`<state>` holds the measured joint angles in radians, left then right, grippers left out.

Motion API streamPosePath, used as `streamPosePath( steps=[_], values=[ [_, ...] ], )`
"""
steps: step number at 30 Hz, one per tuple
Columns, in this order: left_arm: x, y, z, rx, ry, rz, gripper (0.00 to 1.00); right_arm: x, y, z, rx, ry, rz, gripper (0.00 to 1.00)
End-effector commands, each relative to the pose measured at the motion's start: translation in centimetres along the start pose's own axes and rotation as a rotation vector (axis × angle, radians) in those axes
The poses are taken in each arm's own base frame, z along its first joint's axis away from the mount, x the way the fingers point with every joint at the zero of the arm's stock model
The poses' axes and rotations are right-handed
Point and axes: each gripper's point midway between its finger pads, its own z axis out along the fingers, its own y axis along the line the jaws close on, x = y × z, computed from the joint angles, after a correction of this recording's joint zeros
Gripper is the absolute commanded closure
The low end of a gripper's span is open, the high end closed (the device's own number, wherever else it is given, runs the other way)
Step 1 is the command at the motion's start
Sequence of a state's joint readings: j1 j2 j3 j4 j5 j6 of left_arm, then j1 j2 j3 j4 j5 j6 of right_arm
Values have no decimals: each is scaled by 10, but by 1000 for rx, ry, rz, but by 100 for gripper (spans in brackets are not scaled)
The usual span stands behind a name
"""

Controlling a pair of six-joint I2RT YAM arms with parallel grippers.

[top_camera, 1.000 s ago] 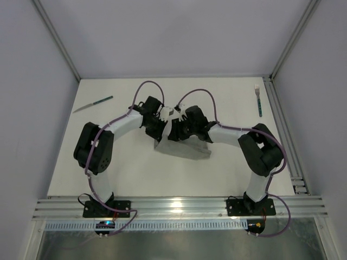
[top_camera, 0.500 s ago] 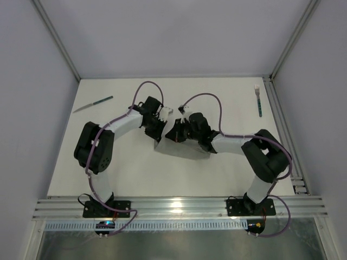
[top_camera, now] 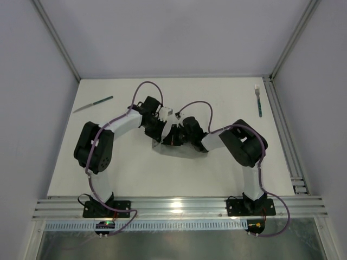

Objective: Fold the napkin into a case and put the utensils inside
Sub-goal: Stuff the 2/3-rectangle-folded napkin into the folded napkin.

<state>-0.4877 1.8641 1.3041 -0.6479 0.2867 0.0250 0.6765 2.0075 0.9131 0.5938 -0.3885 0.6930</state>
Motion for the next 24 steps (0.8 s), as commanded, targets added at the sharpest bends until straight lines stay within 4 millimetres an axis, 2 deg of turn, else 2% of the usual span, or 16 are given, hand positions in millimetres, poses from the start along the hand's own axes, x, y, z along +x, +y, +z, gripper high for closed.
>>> streamPosePath(
  steps=[1, 4, 9, 12, 17, 19, 22, 24],
  values=[
    [-11, -18, -10, 90, -47, 0, 100, -3, -4, 13, -3, 6, 55, 97],
    [-15, -14, -9, 75, -58, 8, 100, 0, -3, 17, -13, 31, 71, 97],
    [-22, 6, -5, 40, -70, -28, 100, 8, 16, 15, -67, 78, 9, 97],
    [-25, -1, -7, 76, -89, -5, 100, 0, 33, 17, -142, 66, 23, 97],
    [-18, -4, -12, 85, -78, 4, 100, -27, 56, 20, -218, -7, 73, 97],
    [-17, -6, -13, 99, -75, 9, 100, -29, 53, 24, -198, -11, 86, 97],
    [-22, -6, -16, 92, -92, 18, 97, -16, 29, 33, -121, 30, 159, 97],
    [-29, -1, -20, 66, -101, 36, 97, -6, 20, 35, -87, 62, 186, 97]
  ],
)
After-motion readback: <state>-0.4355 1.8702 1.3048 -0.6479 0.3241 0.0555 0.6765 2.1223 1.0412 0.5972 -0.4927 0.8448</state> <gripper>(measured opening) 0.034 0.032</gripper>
